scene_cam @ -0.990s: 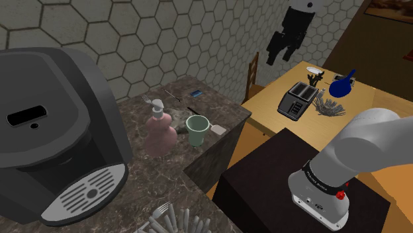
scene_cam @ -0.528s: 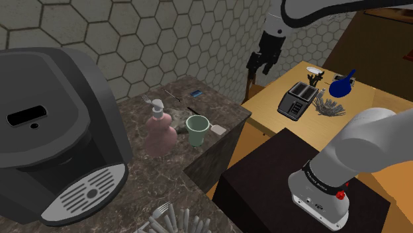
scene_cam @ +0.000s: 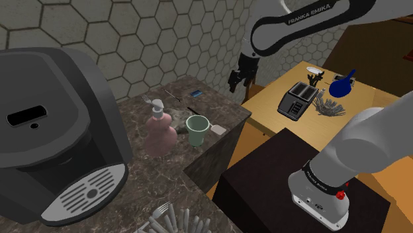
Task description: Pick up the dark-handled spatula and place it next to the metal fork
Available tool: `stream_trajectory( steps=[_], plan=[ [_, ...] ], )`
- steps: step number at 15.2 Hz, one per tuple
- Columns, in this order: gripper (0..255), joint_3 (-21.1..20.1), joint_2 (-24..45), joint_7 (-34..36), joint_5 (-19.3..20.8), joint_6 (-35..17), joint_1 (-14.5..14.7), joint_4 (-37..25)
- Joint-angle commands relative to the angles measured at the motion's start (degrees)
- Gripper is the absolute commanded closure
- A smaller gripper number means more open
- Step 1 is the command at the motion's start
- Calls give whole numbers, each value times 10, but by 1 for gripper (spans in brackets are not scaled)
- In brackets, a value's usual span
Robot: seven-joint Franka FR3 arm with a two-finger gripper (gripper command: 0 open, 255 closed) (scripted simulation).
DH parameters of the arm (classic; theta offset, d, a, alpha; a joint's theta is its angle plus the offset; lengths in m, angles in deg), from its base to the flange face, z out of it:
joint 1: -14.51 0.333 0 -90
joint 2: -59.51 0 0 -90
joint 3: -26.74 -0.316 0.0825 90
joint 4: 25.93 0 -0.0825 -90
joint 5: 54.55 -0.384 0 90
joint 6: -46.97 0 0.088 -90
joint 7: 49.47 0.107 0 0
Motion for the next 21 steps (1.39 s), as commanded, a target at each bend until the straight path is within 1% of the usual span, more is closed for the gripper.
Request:
stream_trajectory(
  steps=[1, 6, 11, 15, 19, 20, 21],
  plan=[
    [0, -1, 40, -4, 1, -42, 2, 0],
    [0, -7, 153, -8, 3, -128, 7, -31],
    [0, -11, 270, -9, 11, -197, 12, -81],
    [0, -12, 363, -8, 20, -238, 18, -134],
    [0, -12, 454, -7, 29, -267, 26, -199],
    [0, -11, 475, -7, 31, -272, 28, -215],
    [0, -11, 482, -7, 31, -277, 29, -217]
  ],
)
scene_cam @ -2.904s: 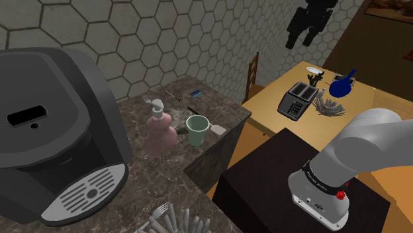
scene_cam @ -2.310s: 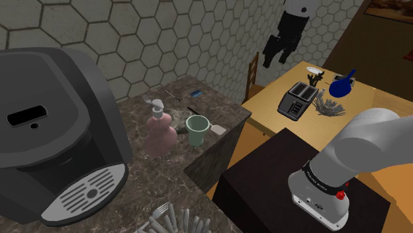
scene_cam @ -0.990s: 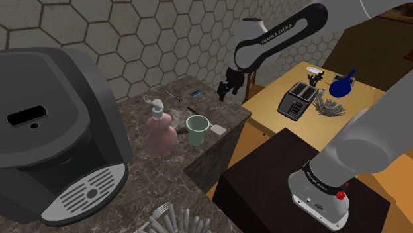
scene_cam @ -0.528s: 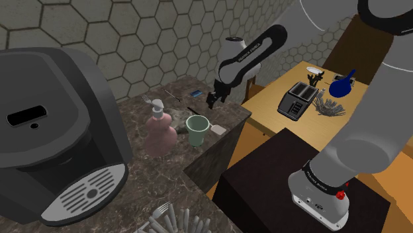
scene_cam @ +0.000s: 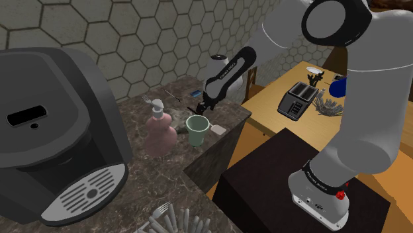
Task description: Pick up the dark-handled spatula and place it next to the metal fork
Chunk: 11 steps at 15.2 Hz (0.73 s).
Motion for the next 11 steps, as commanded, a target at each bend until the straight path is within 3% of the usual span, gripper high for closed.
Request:
stream_trajectory(
  steps=[1, 11],
  plan=[
    [0, 1, 19, 2, 2, -10, 3, -10],
    [0, 3, 62, 3, 4, -36, 5, -27]
  ],
)
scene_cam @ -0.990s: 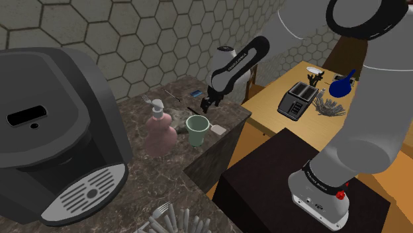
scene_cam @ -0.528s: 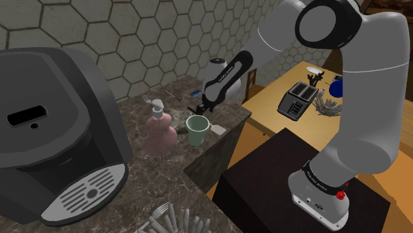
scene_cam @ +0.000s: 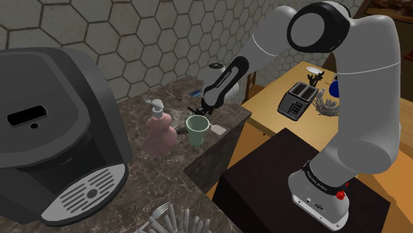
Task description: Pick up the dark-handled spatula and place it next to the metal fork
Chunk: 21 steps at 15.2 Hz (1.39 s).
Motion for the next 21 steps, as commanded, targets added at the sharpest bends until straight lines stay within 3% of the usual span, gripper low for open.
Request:
stream_trajectory(
  steps=[1, 4, 5, 14, 21],
  plan=[
    [0, 0, 0, 0, 0, 0, 0, 0],
    [0, 0, 0, 0, 0, 0, 0, 0],
    [255, 0, 0, 0, 0, 0, 0, 0],
    [255, 0, 0, 0, 0, 0, 0, 0],
    [255, -3, -51, -2, -3, 36, -3, 15]
  ],
)
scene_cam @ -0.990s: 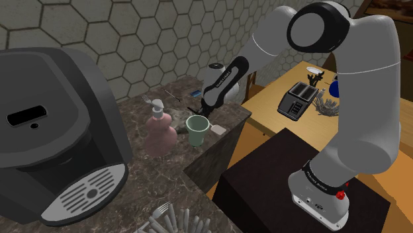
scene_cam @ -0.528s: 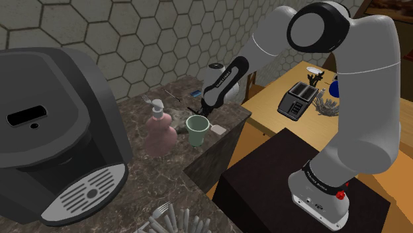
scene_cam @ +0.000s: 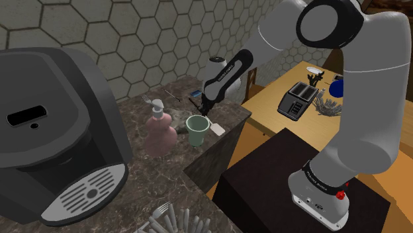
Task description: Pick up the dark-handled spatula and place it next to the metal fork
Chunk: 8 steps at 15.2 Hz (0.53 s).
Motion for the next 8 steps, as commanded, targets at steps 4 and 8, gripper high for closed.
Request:
stream_trajectory(
  steps=[4, 8],
  plan=[
    [255, -2, -39, -2, -2, 29, -2, 10],
    [255, -4, -66, -3, -4, 52, -3, 14]
  ],
)
